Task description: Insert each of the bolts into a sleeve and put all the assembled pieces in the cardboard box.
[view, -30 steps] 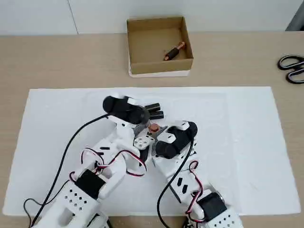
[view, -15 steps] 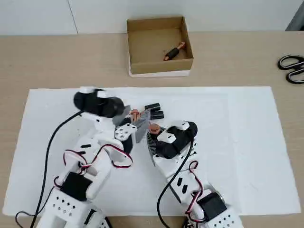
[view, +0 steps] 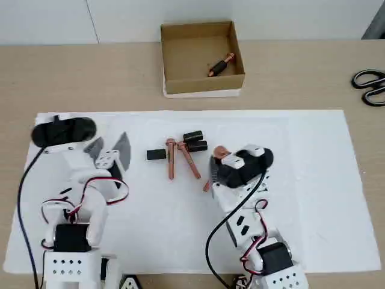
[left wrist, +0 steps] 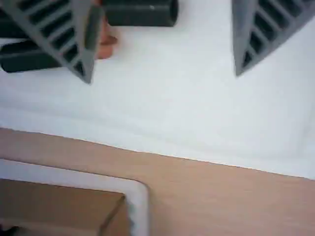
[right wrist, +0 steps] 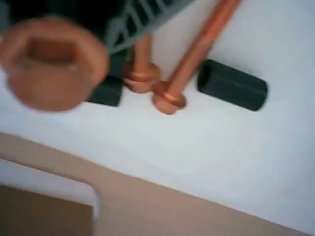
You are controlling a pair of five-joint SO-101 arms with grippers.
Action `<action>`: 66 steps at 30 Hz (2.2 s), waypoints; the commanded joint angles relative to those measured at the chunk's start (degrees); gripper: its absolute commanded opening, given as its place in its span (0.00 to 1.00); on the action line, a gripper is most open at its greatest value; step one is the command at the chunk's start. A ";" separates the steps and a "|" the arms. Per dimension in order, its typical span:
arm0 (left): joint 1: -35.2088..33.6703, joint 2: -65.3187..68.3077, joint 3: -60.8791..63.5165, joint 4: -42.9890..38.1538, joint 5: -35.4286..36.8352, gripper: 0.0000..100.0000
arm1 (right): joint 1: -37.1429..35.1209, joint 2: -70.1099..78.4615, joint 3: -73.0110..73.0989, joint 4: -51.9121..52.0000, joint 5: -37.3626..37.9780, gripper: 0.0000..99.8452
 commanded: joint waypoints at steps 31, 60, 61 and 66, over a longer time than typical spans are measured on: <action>-14.33 -1.14 1.80 9.58 -5.19 0.18 | 19.21 64.66 -81.23 4.00 7.47 0.00; -14.33 -1.23 3.12 9.67 -5.10 0.18 | 7.08 135.43 -115.52 -34.15 7.47 0.00; -14.33 -1.23 3.12 9.67 -5.10 0.18 | 7.08 136.40 -115.52 -35.03 7.47 0.00; -14.33 -1.23 3.12 9.67 -4.92 0.18 | 7.08 141.14 -115.52 -37.76 7.47 0.00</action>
